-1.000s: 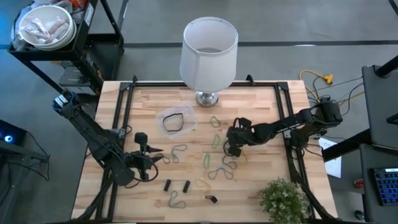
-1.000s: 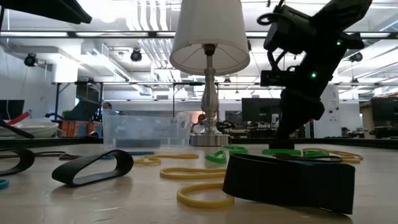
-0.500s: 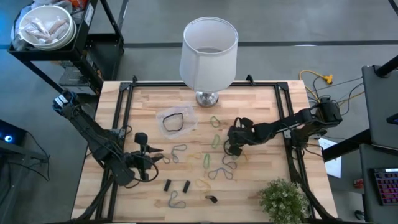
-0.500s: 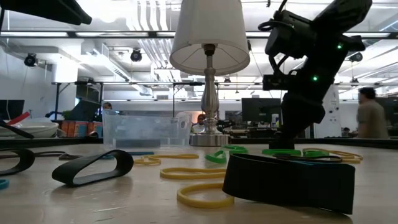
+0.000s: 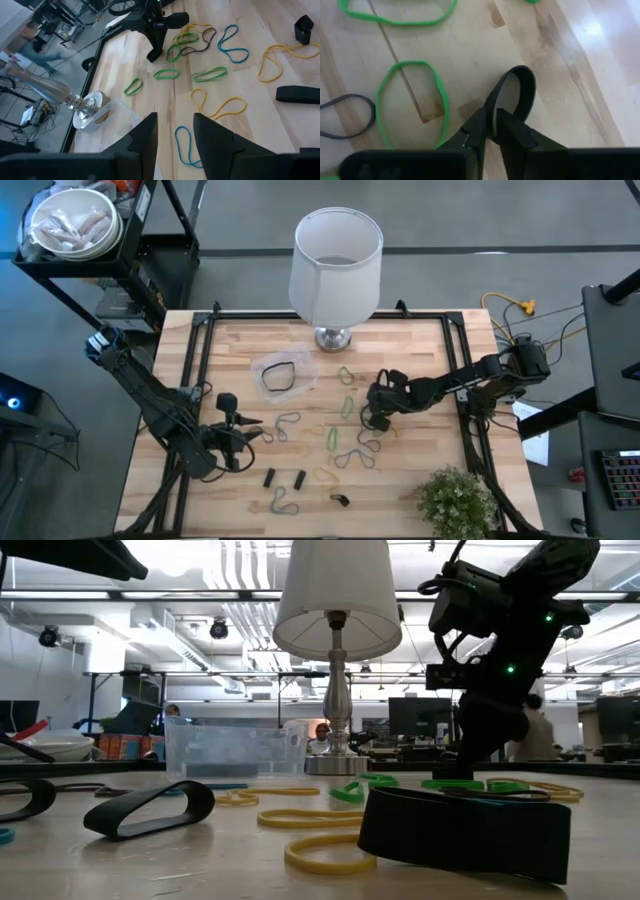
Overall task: Pick and place rubber bands into bin
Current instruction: Put the black rubber band into the transparent bin
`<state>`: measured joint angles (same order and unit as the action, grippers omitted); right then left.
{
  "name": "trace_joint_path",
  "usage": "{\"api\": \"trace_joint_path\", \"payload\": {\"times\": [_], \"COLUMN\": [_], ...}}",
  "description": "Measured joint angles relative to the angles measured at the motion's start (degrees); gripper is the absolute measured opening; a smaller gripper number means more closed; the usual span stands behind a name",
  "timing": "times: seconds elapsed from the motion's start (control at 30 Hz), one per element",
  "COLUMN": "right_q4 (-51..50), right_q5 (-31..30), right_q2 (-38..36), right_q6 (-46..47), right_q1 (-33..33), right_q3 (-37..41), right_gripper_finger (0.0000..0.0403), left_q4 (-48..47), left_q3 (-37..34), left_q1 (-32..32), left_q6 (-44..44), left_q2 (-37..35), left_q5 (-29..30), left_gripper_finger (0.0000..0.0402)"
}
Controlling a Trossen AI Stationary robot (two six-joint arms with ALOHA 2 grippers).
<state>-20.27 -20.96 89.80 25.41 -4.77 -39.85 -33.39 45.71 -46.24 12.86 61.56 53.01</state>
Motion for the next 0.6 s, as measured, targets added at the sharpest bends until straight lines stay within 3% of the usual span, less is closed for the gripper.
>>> {"api": "trace_joint_path", "payload": {"times": [0.1,0.37,0.6], "right_q4": [0.0,3.3,7.6], "right_q5": [0.1,-0.6,-6.6], "right_q2": [0.0,0.0,0.0], "right_q6": [-0.6,-7.3,-17.6], "right_q1": [0.1,-0.7,-5.0], "right_q3": [0.2,-0.7,-3.8], "right_gripper_finger": [0.0013,0.0008,0.0008], "left_q4": [0.0,0.0,0.0], "left_q3": [0.0,0.0,0.1], "left_q1": [0.0,0.0,0.0], "left_q6": [0.0,0.0,0.0], "left_q2": [0.0,0.0,0.0], "left_q5": [0.0,0.0,0.0], "left_gripper_finger": [0.0109,0.0109,0.0109]}}
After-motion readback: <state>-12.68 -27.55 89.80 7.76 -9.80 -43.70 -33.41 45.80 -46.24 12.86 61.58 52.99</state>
